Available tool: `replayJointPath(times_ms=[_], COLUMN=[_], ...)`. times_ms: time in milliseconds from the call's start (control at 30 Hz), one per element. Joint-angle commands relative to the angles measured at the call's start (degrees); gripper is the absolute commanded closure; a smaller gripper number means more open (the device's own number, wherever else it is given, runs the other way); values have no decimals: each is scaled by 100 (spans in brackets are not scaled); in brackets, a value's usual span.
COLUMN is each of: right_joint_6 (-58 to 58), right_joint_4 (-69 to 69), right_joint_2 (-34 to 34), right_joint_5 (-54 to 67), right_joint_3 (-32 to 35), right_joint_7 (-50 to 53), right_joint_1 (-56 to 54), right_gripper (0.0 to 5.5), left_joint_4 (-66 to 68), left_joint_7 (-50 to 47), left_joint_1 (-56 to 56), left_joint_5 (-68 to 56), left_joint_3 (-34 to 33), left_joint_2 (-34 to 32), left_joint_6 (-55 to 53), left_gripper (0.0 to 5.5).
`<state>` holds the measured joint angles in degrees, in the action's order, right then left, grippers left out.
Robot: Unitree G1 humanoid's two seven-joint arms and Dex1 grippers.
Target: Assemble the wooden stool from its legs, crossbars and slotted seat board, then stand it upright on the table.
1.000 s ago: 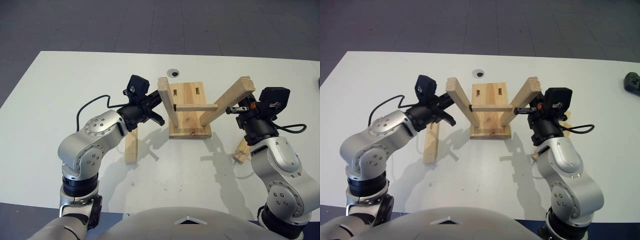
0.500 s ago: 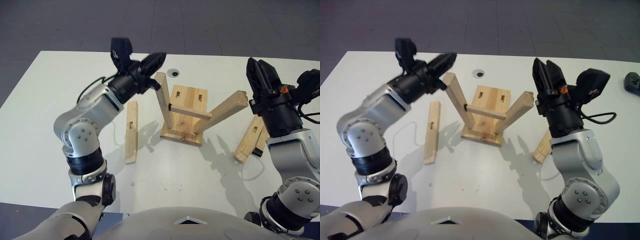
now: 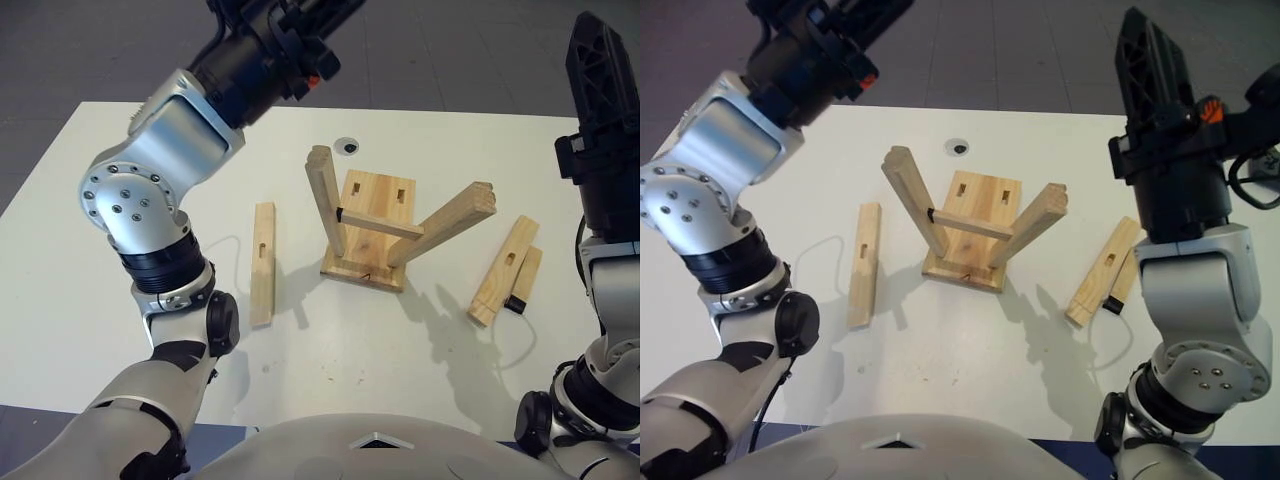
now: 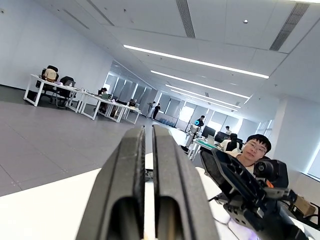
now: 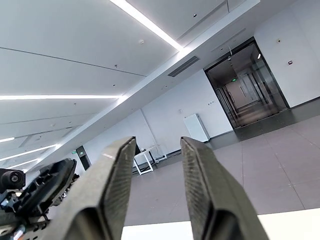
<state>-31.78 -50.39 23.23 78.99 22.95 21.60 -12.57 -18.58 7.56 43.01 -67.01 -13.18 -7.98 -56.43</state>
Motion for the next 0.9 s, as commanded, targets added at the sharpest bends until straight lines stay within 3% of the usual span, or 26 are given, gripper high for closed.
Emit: replayJointPath(times_ms=[33, 200, 467, 667, 900], right_joint_6=[69, 190, 307, 425, 673], right_joint_4=[81, 171, 245, 209, 514], right_joint_2=[160, 315, 449, 429, 447], right_joint_5=[-115, -215, -304, -253, -353], right_joint_3=[-218, -257, -357, -456, -504], right_joint_7=[93, 136, 127, 106, 326], right_joint_1=[160, 181, 247, 221, -582], right_gripper=[469, 548, 548, 548, 548], left_joint_4=[-134, -32, -325, -177, 23], left_joint_7=[105, 183, -128, -302, -494], left_joint_1=[-465, -1198, -1725, -1169, -206], left_joint_5=[183, 749, 853, 669, 264], left_joint_3=[317, 862, 1380, 1047, 527], left_joint_2=[-90, -144, 258, 251, 160], left_joint_6=[37, 115, 270, 424, 509], left_gripper=[550, 550, 550, 550, 550])
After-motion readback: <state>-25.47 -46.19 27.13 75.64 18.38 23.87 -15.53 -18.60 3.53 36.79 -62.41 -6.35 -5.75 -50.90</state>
